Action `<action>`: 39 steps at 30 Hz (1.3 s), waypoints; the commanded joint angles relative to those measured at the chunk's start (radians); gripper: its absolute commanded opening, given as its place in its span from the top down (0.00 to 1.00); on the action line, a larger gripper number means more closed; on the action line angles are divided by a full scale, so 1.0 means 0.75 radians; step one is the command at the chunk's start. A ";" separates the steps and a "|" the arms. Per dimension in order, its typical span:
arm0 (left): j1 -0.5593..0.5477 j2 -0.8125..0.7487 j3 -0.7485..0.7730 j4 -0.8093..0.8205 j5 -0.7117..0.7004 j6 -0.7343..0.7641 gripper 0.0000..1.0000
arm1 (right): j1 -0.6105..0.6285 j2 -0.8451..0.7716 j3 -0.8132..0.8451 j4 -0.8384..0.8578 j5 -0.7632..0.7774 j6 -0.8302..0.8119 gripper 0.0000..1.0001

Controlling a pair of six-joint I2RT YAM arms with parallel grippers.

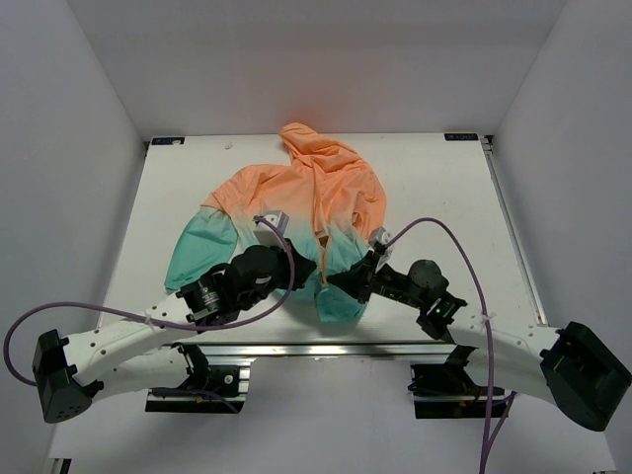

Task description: Zip up the jacket

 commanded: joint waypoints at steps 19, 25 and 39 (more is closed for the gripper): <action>-0.006 -0.029 0.007 0.021 0.134 0.019 1.00 | 0.001 -0.109 0.051 0.105 0.281 0.048 1.00; -0.006 -0.144 -0.052 0.075 0.077 0.029 1.00 | 0.001 -0.240 0.051 -0.190 0.238 0.085 1.00; -0.006 -0.087 -0.097 0.226 0.048 -0.004 1.00 | 0.001 -0.279 0.017 -0.098 0.036 0.158 1.00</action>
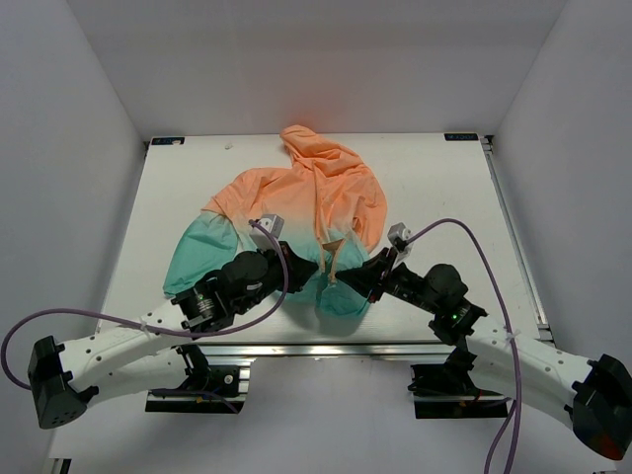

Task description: Zip up the jacket

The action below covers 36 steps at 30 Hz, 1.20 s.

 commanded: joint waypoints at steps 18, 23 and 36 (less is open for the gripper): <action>-0.006 0.007 0.008 0.090 0.013 -0.030 1.00 | 0.001 0.055 -0.080 0.336 0.010 0.076 1.00; -0.006 0.001 0.002 0.098 0.031 -0.036 1.00 | 0.001 0.062 -0.076 0.352 0.034 0.078 1.00; -0.006 -0.037 -0.004 0.080 0.003 -0.067 1.00 | 0.001 0.060 -0.090 0.317 0.046 0.064 1.00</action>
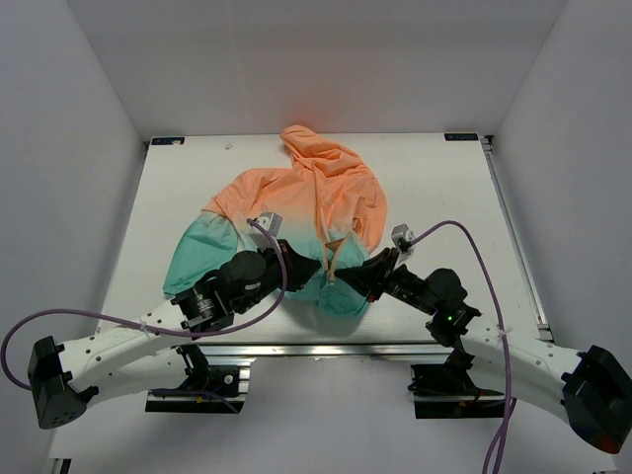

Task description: Zip up the jacket

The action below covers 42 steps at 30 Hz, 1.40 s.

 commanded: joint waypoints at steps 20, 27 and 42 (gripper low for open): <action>-0.006 -0.015 -0.006 0.033 0.022 -0.013 1.00 | 0.001 -0.010 -0.022 0.154 0.037 -0.001 1.00; -0.006 -0.017 -0.008 0.047 0.048 -0.009 1.00 | 0.001 0.014 -0.015 0.158 0.037 0.009 1.00; -0.006 -0.020 -0.010 0.029 0.075 -0.011 1.00 | 0.001 0.017 -0.015 0.205 0.141 0.034 1.00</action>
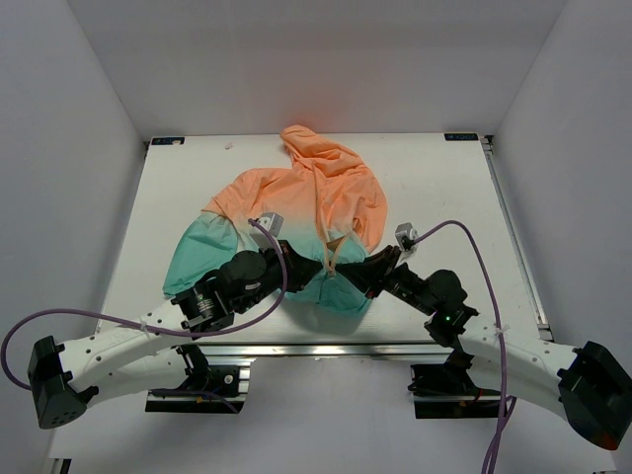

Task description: Zip up the jacket

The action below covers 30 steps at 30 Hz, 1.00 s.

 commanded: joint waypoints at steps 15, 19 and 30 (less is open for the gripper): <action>-0.006 0.059 0.029 -0.088 -0.007 -0.071 1.00 | 0.001 -0.025 0.047 -0.006 0.147 0.053 1.00; -0.006 0.069 0.027 -0.084 -0.013 -0.087 1.00 | 0.001 -0.035 0.078 -0.115 0.185 0.071 1.00; -0.006 0.165 0.037 -0.149 0.107 0.052 1.00 | 0.001 -0.041 0.268 -0.495 0.327 0.102 1.00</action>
